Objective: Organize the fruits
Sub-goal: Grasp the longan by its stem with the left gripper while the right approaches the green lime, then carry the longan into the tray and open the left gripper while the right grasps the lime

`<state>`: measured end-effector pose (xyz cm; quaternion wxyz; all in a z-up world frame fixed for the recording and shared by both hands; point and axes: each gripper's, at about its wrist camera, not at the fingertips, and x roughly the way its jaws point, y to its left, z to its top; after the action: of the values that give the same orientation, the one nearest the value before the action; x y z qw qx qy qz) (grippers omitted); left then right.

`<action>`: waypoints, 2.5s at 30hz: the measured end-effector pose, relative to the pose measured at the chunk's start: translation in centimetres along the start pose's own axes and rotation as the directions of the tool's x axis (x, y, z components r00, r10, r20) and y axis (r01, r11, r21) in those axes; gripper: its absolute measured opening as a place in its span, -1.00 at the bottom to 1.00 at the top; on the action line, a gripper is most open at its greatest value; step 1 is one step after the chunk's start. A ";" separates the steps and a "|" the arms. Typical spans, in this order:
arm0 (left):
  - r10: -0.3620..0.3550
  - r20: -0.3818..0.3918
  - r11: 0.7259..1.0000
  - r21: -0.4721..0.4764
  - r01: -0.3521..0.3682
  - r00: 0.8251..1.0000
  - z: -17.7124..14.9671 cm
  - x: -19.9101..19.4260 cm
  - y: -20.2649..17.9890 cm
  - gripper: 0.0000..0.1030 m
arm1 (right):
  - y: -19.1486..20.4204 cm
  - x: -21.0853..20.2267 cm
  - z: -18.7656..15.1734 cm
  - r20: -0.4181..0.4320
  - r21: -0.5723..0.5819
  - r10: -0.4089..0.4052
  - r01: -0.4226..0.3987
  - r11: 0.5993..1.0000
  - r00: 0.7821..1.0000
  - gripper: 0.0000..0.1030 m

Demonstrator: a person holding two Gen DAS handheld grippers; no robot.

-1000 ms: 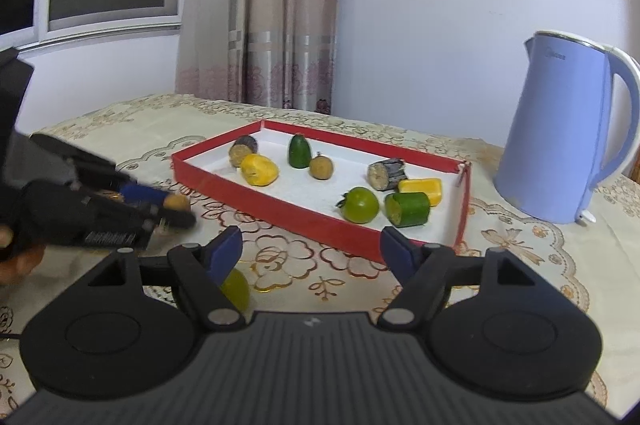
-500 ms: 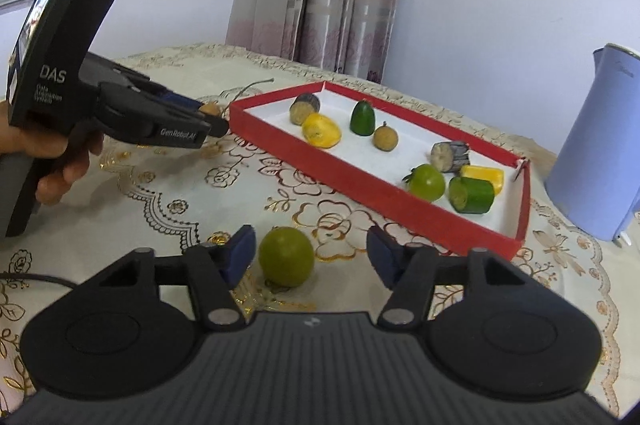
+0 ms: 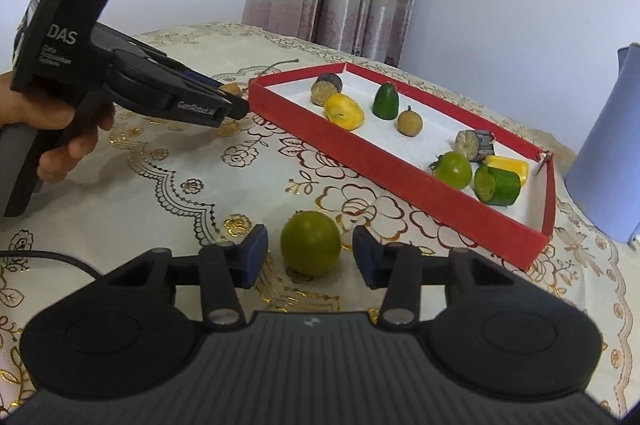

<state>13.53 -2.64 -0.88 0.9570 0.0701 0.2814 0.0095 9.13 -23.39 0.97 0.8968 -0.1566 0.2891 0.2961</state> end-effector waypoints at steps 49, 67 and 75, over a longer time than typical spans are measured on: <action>0.000 -0.008 0.999 -0.035 0.000 1.000 1.9 0.5 -0.2 -0.49 | -0.9 -0.6 0.0 0.022 0.044 -0.012 0.011 0.999 1.000 -0.40; -0.011 0.004 0.999 0.050 0.011 1.000 7.9 5.7 -7.0 -0.50 | -1.5 -1.2 0.1 0.038 0.079 -0.024 0.021 0.997 0.999 -0.40; 0.018 -0.013 0.998 0.068 -0.017 1.000 8.6 8.2 -8.7 -0.50 | -1.4 -1.4 0.1 0.038 0.078 -0.023 0.020 0.997 0.999 -0.40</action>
<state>24.90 -11.88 0.65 0.9519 0.1050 0.2876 0.0089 9.15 -25.06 2.01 0.9108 -0.1193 0.2811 0.2779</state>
